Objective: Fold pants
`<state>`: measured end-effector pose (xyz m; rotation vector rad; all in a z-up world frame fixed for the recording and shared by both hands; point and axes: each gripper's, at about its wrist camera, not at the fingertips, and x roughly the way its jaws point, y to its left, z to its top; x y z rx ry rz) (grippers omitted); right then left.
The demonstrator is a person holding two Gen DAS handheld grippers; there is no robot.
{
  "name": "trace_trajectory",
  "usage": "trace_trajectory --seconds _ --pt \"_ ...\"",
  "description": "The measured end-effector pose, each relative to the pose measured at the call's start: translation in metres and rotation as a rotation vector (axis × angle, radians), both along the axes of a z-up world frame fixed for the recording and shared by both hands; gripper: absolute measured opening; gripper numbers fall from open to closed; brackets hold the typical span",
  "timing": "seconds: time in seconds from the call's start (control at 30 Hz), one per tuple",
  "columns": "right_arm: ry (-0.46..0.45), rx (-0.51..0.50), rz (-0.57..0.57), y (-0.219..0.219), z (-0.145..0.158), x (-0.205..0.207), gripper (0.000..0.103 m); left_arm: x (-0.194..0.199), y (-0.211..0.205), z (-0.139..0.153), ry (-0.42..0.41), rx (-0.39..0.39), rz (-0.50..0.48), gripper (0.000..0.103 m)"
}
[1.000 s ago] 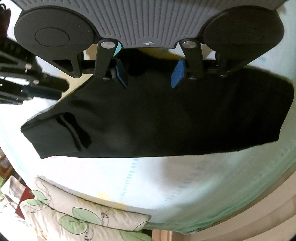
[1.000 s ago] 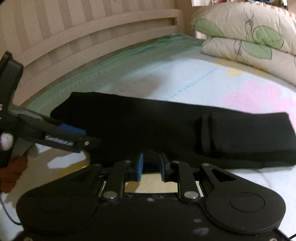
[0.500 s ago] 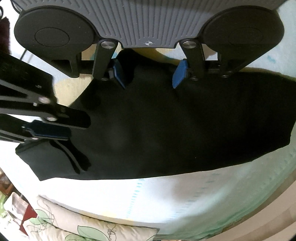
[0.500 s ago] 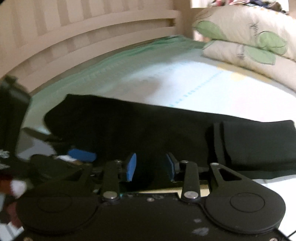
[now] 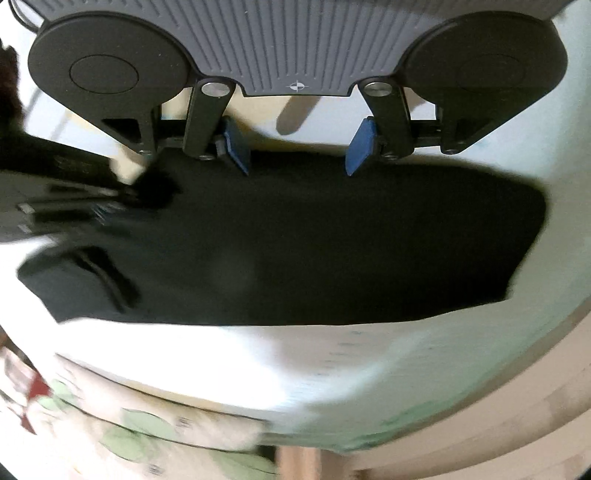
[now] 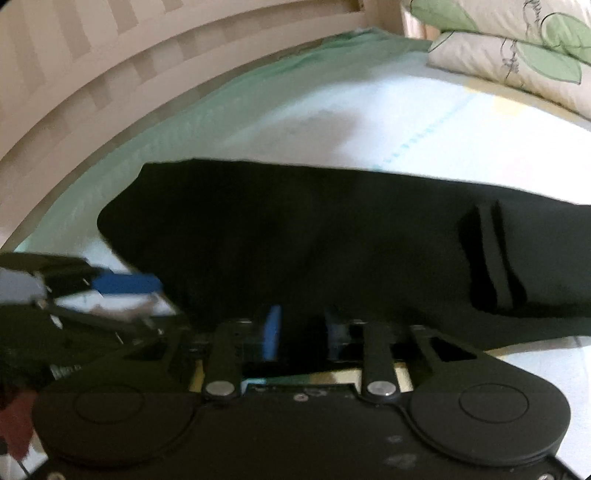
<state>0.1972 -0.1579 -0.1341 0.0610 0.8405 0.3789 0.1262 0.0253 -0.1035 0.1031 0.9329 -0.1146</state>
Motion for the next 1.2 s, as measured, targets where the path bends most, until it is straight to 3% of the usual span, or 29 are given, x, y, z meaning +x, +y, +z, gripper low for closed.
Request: trace_trajectory --seconds 0.37,0.7,0.83,0.9,1.2 --pt "-0.011 -0.069 0.048 0.009 -0.014 -0.016 0.007 0.030 0.102 -0.014 0.065 -0.108 0.343 0.058" --pt "-0.041 -0.094 0.070 0.015 -0.019 -0.017 0.007 0.052 0.130 -0.015 0.032 -0.229 0.411 0.078" --pt "-0.042 -0.090 0.074 0.016 -0.020 -0.017 0.007 0.063 0.136 -0.020 0.033 -0.303 0.433 0.098" --pt "-0.040 -0.084 0.074 0.015 -0.019 -0.016 0.007 0.068 0.137 -0.023 0.030 -0.324 0.439 0.102" --pt "-0.046 -0.060 0.081 0.007 -0.019 -0.018 0.006 0.072 0.141 -0.026 -0.048 -0.336 0.471 0.102"
